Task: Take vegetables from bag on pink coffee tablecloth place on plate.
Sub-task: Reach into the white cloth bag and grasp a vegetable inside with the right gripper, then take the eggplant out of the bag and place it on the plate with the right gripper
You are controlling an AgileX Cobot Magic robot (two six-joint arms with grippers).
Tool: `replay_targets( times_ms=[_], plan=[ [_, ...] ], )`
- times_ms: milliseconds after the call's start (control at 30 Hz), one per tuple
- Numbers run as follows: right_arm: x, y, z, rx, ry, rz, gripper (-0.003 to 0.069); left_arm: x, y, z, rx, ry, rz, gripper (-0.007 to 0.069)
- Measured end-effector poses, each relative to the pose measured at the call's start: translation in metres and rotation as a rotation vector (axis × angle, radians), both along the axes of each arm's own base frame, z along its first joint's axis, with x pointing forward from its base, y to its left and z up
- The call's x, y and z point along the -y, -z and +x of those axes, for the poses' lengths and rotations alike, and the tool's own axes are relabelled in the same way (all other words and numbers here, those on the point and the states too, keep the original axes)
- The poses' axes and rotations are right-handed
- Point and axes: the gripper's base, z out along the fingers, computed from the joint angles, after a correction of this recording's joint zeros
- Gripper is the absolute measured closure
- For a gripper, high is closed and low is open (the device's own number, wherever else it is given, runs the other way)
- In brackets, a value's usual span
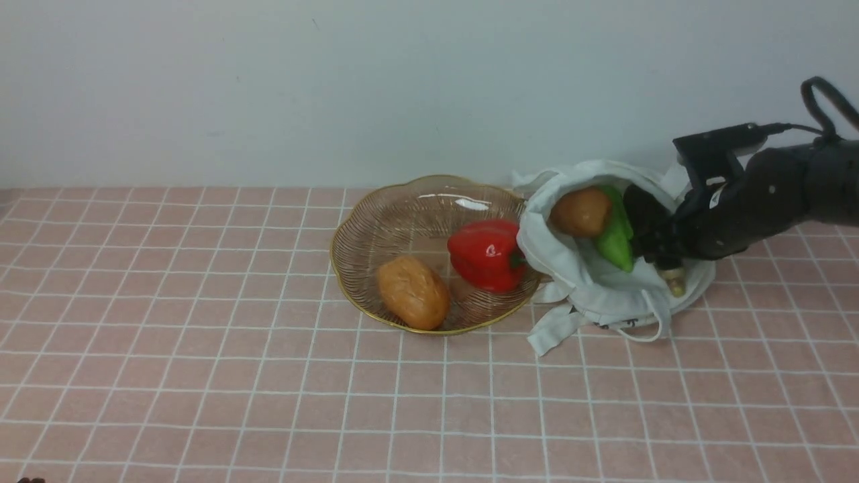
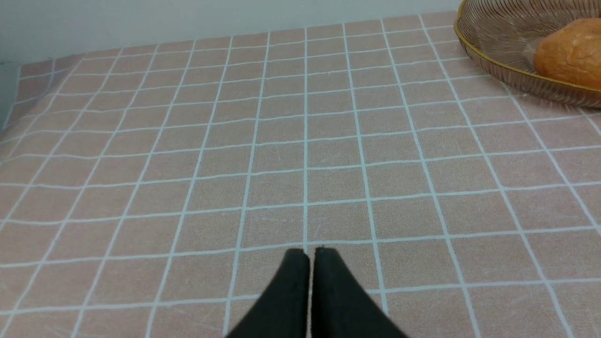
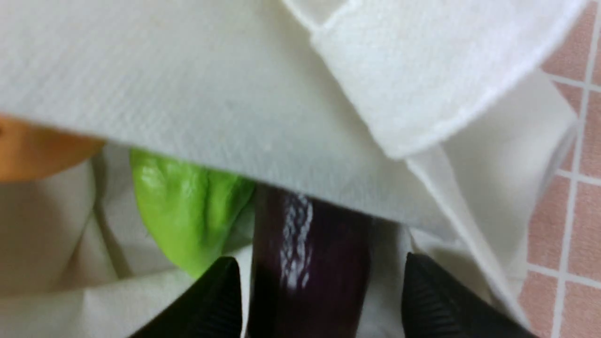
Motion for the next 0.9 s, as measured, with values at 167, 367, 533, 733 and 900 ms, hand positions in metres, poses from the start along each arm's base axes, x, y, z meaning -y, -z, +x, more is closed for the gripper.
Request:
replay_targets(
  times_ms=[167,367,533,733,900],
  plan=[
    [0.0,0.016,0.002,-0.023,0.013,0.007,0.0253,0.0,0.0,0.0,0.0,0.0,0.0,0.0629],
    [0.0,0.017,-0.002,-0.085,0.03,0.008,0.0396,0.0,0.0,0.0,0.0,0.0,0.0,0.0629],
    [0.001,-0.006,-0.017,-0.178,0.06,0.029,0.0396,0.0,0.0,0.0,0.0,0.0,0.0,0.0629],
    [-0.001,-0.049,-0.053,-0.371,0.096,0.101,0.0396,0.0,0.0,0.0,0.0,0.0,0.0,0.0629],
    [-0.007,-0.074,-0.083,-0.475,0.041,0.173,0.0396,0.0,0.0,0.0,0.0,0.0,0.0,0.0629]
  ],
)
